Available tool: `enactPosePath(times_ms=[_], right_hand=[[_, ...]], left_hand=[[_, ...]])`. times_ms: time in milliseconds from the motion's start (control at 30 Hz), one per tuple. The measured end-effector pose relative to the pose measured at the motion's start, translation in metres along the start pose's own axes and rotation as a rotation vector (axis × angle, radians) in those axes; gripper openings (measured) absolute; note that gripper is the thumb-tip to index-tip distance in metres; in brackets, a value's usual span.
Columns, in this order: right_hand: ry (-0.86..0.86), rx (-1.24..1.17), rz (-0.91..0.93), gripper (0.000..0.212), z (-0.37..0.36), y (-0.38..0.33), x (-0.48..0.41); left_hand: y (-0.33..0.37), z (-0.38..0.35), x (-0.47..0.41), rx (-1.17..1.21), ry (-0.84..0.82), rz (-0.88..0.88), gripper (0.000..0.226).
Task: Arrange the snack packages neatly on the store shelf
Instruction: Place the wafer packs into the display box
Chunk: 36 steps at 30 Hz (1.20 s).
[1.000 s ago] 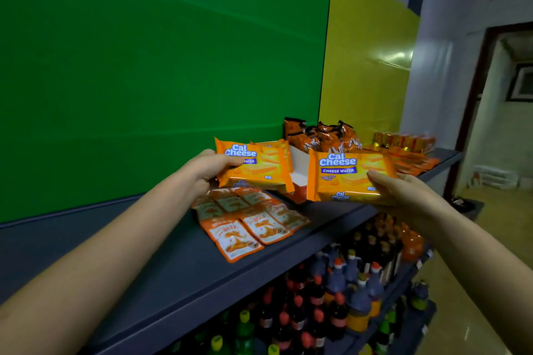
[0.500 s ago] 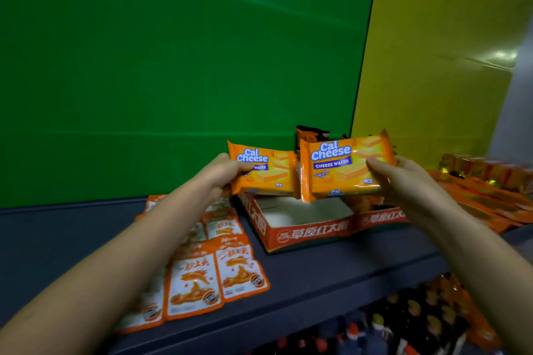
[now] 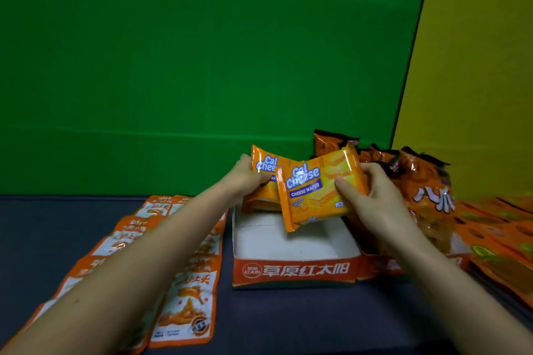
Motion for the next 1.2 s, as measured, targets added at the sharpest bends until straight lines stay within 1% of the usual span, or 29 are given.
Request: enactPosePath(times_ms=[100, 133, 167, 200, 267, 300, 367, 400, 467, 567, 667, 867, 933, 1033, 1133, 1200], right_hand=[[0.012, 0.093, 0.121, 0.034, -0.012, -0.002, 0.001], [0.009, 0.105, 0.149, 0.034, -0.016, -0.002, 0.002], [0.001, 0.113, 0.163, 0.035, -0.020, -0.002, 0.002], [-0.007, 0.118, 0.170, 0.035, -0.022, -0.001, 0.002], [-0.026, 0.127, 0.158, 0.038, -0.025, 0.003, 0.000], [-0.045, 0.138, 0.146, 0.040, -0.026, 0.005, -0.001], [-0.095, 0.163, 0.139, 0.044, -0.027, 0.006, -0.001], [-0.127, 0.170, 0.141, 0.046, -0.028, 0.006, -0.001], [-0.196, 0.175, 0.141, 0.052, -0.030, 0.003, -0.001], [-0.297, 0.264, 0.132, 0.054, -0.036, -0.001, -0.004], [-0.358, 0.322, 0.130, 0.051, -0.047, -0.006, -0.007], [-0.291, 0.478, 0.142, 0.055, -0.058, -0.010, -0.028], [-0.283, 0.510, 0.150, 0.058, -0.061, -0.010, -0.035], [-0.274, 0.538, 0.148, 0.063, -0.067, -0.008, -0.041], [-0.307, 0.564, 0.144, 0.059, -0.074, -0.002, -0.043], [-0.327, 0.570, 0.157, 0.056, -0.078, 0.000, -0.043]], left_hand=[[-0.006, -0.005, -0.008, -0.128, 0.004, -0.016, 0.065], [-0.007, -0.006, -0.009, -0.154, -0.001, -0.033, 0.072], [-0.007, -0.005, -0.012, -0.180, -0.003, -0.057, 0.073], [-0.003, -0.004, -0.010, -0.226, -0.007, -0.084, 0.067], [0.006, 0.002, -0.004, -0.362, 0.012, -0.111, 0.041], [0.009, 0.005, -0.005, -0.429, 0.019, -0.136, 0.038], [0.013, 0.013, -0.010, -0.543, 0.037, -0.190, 0.049], [0.014, 0.017, -0.013, -0.586, 0.033, -0.218, 0.051], [0.015, 0.024, -0.017, -0.631, -0.009, -0.245, 0.042], [0.017, 0.030, -0.020, -0.654, -0.060, -0.303, 0.028], [0.016, 0.031, -0.022, -0.670, -0.056, -0.359, 0.026], [0.009, 0.039, -0.027, -0.594, -0.089, -0.333, 0.034], [0.008, 0.043, -0.029, -0.560, -0.067, -0.332, 0.034], [0.007, 0.047, -0.028, -0.520, 0.001, -0.353, 0.027], [0.007, 0.048, -0.027, -0.471, 0.083, -0.383, 0.022], [0.007, 0.048, -0.027, -0.445, 0.119, -0.368, 0.022]])
Point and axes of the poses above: each hand's wrist, its own x-axis away from the middle knuckle, its own z-axis out of the back of the hand, y = z × x, the point moved 4 cm from there along -x, towards the middle knuckle, and after that the axes turned 1 degree about y, right-handed, at the moved point
